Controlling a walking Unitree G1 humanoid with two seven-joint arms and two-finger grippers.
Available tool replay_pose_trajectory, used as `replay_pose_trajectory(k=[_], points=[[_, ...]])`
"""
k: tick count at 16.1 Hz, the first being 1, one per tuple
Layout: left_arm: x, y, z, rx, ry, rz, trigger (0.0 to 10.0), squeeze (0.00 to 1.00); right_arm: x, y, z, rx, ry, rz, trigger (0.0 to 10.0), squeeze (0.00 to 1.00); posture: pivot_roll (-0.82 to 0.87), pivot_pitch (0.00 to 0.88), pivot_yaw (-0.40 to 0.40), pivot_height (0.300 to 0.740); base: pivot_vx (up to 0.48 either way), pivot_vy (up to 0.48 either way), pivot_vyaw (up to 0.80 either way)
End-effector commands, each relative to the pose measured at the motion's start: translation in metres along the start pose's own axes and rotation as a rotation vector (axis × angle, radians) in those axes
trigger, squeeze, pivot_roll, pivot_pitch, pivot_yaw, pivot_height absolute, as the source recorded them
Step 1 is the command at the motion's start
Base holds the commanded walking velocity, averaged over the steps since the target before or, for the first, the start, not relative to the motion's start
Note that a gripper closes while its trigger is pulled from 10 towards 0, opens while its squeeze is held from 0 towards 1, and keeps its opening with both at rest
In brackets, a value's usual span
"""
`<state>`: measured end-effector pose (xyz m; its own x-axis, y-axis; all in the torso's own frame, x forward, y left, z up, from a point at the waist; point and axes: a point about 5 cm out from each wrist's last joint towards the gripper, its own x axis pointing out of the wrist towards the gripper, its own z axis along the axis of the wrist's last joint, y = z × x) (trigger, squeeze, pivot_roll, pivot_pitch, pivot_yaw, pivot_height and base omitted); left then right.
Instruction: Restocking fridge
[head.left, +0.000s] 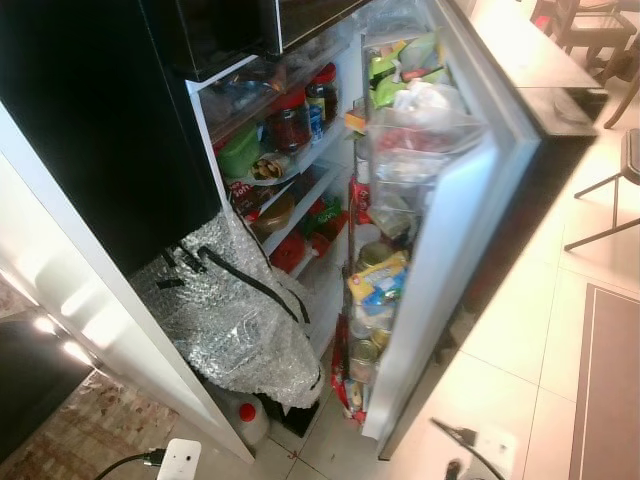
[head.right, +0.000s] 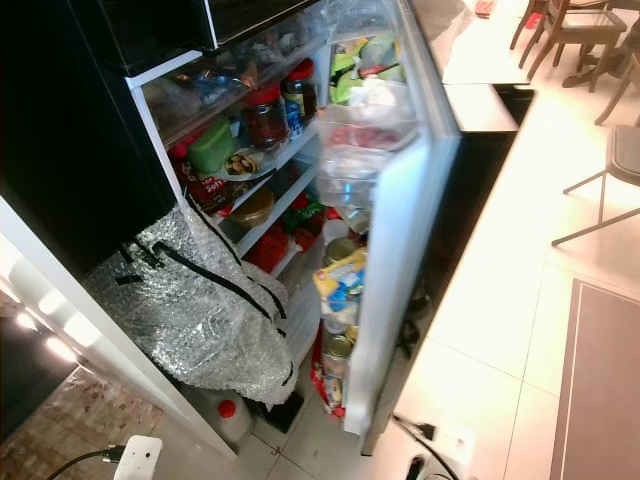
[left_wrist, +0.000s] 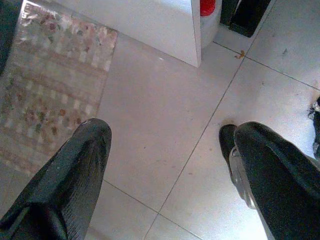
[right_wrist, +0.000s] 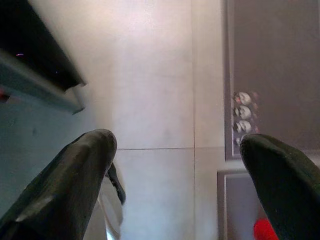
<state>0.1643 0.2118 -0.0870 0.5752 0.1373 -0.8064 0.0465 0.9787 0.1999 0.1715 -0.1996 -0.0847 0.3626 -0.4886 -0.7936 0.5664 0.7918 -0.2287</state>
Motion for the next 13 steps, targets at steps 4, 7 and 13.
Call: replay_pose_trajectory(k=[4, 7, 13], points=[[0.0, 0.007, -0.003, 0.015, 0.023, 0.018, 10.0, 0.0, 0.01, -0.087, -0.009, 0.229, -0.096, -0.36, 10.0, 0.0, -0.04, 0.006, 0.062, 0.74, 0.0, 0.0, 0.0], [0.0, 0.006, -0.002, 0.016, 0.021, 0.019, 10.0, 0.0, 0.015, -0.159, 0.016, 0.242, -0.249, -0.407, 10.0, 0.0, -0.04, 0.0, 0.059, 0.74, 0.0, 0.0, 0.0], [0.0, 0.003, -0.004, 0.027, 0.031, 0.006, 10.0, 0.0, 0.009, -0.107, 0.074, 0.021, -0.521, 0.367, 10.0, 0.0, -0.06, 0.0, 0.064, 0.74, 0.0, 0.0, 0.0]])
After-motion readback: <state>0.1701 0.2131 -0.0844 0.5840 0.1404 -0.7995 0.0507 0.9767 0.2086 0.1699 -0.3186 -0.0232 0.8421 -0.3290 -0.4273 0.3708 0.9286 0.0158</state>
